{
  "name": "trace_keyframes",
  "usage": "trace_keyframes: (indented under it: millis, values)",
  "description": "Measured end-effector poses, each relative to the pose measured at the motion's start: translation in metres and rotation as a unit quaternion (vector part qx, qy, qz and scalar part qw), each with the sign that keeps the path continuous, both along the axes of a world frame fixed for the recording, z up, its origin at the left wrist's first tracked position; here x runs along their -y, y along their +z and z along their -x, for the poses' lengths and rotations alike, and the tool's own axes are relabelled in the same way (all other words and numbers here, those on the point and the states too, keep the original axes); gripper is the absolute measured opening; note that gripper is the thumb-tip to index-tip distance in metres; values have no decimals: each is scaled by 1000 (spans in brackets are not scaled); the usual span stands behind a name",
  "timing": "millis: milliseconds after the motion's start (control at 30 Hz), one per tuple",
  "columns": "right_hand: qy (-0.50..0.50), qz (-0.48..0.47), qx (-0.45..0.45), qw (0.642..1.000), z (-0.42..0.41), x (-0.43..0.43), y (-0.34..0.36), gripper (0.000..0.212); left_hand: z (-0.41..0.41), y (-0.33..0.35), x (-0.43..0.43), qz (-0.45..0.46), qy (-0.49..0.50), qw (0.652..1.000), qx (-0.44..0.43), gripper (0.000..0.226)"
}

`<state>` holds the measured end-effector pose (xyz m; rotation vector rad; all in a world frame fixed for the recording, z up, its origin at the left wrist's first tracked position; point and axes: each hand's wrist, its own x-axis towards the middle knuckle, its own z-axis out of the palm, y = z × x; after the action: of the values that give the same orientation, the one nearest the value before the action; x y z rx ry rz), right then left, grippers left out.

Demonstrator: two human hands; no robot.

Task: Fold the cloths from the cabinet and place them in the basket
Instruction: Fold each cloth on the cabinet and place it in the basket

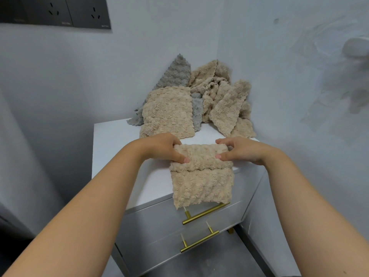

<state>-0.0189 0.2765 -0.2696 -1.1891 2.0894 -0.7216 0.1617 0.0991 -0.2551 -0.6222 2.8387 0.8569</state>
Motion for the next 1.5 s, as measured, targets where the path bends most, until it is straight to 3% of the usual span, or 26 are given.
trace_keyframes:
  millis: [100,200,333,467,633,767,867,1033,1200,1267,1500]
  values:
    - [-23,22,-5,999,-3,2,2,69,1,-2,-1,-12,27,999,-37,49]
    - [-52,66,-14,996,-4,5,1,39,3,-5,-1,-7,55,995,-89,43]
    - [-94,113,-28,989,-7,11,-3,19,7,-9,-1,5,90,985,-151,35]
    - [-125,151,-73,978,-12,15,-4,23,13,-14,-7,-21,138,969,-203,26]
    - [-170,206,-111,957,-20,20,-4,26,18,-20,-10,16,162,950,-266,25]
    - [-185,220,-162,944,-23,23,-4,32,17,-21,-12,128,148,931,-308,23]
    - [-160,192,-197,948,-22,22,1,37,15,-18,-10,181,90,933,-298,25]
    - [-70,83,-195,975,-19,9,20,44,2,-2,2,108,0,975,-194,38]
    - [-29,78,-143,986,-22,3,32,23,-8,15,-2,38,23,983,-178,33]
    - [-40,94,-136,985,-23,5,35,31,-7,16,-7,28,38,983,-175,26]
    - [-12,57,-155,986,-25,10,31,20,9,3,-15,126,-3,975,-184,15]
